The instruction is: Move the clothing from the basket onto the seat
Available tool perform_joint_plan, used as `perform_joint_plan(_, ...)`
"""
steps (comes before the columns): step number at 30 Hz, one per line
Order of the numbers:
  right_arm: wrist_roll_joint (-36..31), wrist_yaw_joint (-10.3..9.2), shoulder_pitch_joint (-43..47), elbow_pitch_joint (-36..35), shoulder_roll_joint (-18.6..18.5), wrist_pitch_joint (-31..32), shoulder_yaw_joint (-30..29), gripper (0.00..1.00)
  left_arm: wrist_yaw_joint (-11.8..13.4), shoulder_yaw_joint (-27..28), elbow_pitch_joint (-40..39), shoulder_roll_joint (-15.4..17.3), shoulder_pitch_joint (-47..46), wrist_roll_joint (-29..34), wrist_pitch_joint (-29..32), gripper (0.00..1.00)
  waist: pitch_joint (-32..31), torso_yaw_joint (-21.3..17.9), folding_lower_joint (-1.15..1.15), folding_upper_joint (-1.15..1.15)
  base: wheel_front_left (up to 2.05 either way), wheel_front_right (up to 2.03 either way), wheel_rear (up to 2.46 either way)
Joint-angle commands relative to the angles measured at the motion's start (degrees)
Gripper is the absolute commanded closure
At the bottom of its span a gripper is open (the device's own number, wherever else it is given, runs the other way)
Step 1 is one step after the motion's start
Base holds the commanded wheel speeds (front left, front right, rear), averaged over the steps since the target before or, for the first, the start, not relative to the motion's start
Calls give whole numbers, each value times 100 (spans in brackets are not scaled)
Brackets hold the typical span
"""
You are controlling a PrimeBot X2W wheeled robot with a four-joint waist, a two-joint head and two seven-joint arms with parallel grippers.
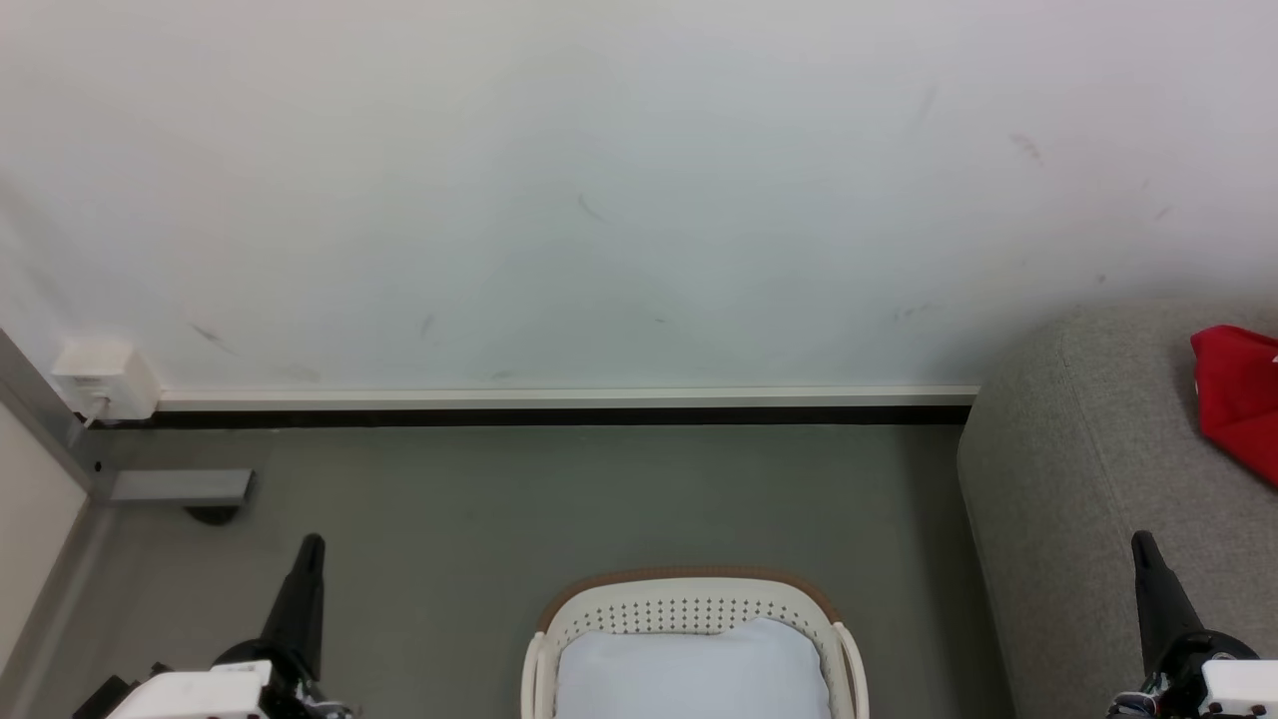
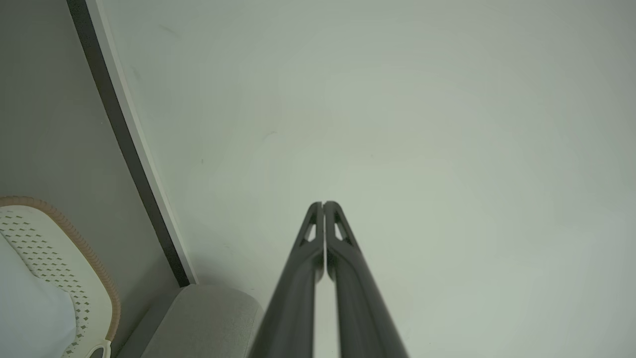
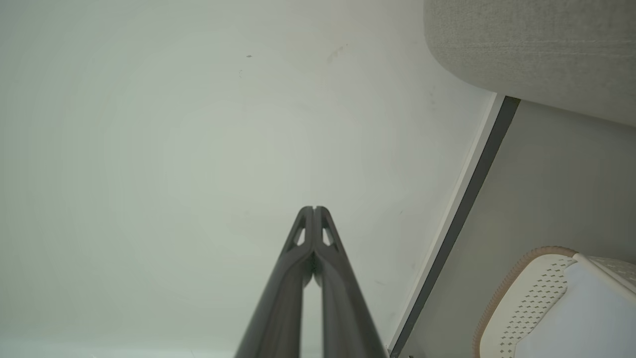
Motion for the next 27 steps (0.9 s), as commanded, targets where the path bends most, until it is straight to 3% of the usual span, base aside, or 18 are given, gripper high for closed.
perform_joint_plan(1,5,-12,-75,-32,-46,18,-23,100,-7,17,-18,12,-55,-72,26,100,0,0,0,0,0,0,0)
perform_joint_plan(27,6,-12,-74,-31,-46,18,-22,100,-7,15,-19,13,-53,-72,25,100,0,0,0,0,0,0,0)
